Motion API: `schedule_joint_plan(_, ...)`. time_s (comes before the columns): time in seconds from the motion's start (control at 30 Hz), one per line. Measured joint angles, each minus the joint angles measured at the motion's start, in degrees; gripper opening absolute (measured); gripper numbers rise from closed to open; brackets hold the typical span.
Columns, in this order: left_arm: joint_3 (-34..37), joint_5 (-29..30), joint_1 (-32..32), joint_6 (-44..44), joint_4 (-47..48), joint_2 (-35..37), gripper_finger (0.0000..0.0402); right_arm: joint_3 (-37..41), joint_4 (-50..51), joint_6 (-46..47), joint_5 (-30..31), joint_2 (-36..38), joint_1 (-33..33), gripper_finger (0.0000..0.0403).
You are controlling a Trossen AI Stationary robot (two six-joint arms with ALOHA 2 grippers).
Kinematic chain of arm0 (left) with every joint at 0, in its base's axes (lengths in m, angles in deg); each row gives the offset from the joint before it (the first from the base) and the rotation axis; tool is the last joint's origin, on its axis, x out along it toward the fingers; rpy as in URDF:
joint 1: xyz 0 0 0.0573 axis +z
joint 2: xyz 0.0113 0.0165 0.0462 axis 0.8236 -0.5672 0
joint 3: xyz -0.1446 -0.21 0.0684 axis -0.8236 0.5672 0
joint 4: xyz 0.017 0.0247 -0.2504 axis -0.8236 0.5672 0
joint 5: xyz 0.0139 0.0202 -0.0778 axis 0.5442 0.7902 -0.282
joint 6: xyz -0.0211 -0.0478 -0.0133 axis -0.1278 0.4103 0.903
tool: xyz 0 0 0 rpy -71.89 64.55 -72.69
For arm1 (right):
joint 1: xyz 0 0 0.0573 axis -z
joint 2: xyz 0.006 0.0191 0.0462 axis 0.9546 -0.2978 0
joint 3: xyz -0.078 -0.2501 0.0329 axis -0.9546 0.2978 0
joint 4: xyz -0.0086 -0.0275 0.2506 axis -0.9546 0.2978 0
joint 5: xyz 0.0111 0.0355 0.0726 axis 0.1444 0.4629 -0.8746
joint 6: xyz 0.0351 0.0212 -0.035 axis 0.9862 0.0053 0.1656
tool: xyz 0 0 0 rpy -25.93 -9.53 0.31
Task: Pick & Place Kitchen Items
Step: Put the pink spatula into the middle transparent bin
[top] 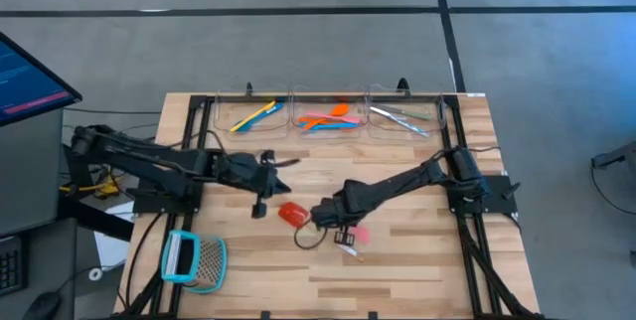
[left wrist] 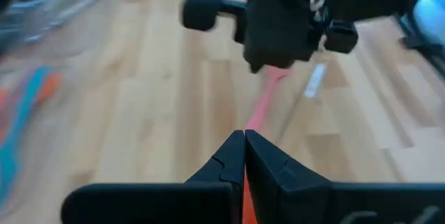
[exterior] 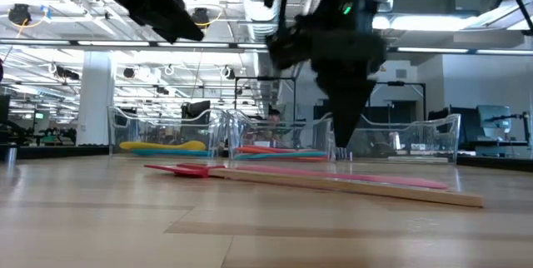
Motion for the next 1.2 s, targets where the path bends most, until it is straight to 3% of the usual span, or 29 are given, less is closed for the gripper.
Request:
schedule_joint_plan(0.2, 0.0, -4.84, 0.02, 0.05, -7.51, -11.78, 0.0002, 2.5, -0.79, 2.06, 1.66, 3.21, -4.65, 0.0)
schedule_joint_plan(0.43, 0.0, -12.32, -0.11, 0.04, -17.72, -21.87, 0.0002, 11.82, -12.08, 7.01, -0.4, 8.15, -8.63, 0.0)
schedule_joint_plan(0.6, -0.03, -12.56, -0.33, 0.19, -19.26, -23.25, 0.0002, 18.21, -18.47, 12.71, -0.9, 11.47, -11.62, 0.0)
schedule_joint_plan(0.83, -0.02, -10.83, -0.2, 0.59, -19.79, -23.22, 0.0002, 19.75, -19.53, 18.33, 0.21, 12.24, -15.51, 0.0)
schedule_joint_plan(1.2, -0.02, -10.4, -0.22, 1.45, -20.1, -23.22, 0.0002, 19.8, -16.83, 22.37, 9.99, 9.25, -15.37, 0.0)
